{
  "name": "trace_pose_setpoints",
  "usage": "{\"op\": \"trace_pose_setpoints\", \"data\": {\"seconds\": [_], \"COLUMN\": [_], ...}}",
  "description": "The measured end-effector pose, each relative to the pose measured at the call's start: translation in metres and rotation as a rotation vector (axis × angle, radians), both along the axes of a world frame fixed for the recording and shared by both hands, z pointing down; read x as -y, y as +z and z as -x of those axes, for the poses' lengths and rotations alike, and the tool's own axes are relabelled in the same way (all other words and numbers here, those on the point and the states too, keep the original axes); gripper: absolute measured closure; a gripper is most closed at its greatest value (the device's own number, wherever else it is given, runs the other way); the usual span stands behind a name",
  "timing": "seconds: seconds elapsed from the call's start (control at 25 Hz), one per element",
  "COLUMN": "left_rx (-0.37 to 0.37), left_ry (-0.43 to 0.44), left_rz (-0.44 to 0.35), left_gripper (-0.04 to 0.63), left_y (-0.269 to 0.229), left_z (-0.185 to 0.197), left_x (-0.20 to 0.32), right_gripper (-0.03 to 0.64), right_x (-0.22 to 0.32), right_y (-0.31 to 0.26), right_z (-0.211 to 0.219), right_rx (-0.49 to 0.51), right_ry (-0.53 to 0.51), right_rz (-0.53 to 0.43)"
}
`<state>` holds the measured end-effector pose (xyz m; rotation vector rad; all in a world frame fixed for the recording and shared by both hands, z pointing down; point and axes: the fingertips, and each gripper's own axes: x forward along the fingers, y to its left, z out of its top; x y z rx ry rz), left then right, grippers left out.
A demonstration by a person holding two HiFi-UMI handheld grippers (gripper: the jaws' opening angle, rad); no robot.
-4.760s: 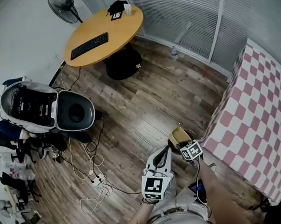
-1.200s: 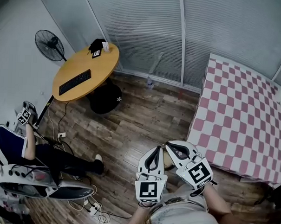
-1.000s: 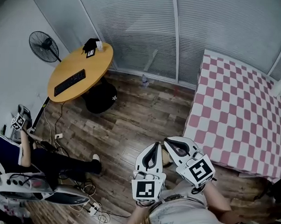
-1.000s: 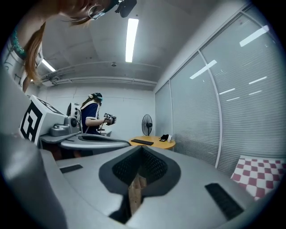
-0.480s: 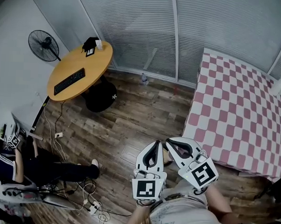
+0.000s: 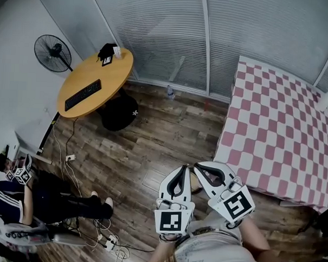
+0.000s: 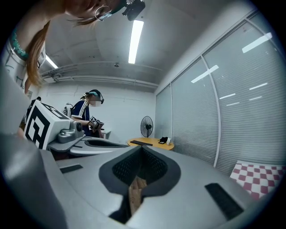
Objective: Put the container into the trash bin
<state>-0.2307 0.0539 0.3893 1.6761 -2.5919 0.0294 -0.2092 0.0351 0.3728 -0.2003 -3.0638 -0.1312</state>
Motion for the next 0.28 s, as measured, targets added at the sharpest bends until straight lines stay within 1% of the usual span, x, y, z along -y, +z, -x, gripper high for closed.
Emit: {"op": "trace_pose_setpoints", "data": {"seconds": [0.28], "left_rx": [-0.001], "left_ry": [0.019], "left_rz": [0.003], "left_gripper": [0.581], "left_y": [-0.0038], "left_z": [0.0002], "left_x": [0.0062], "right_gripper": [0.623], "right_x": [0.0038], "right_y": [-0.0023], "right_z": [0.0019], "right_rx": [0.001], "right_ry": [0.015], "right_rz": [-0.01]}}
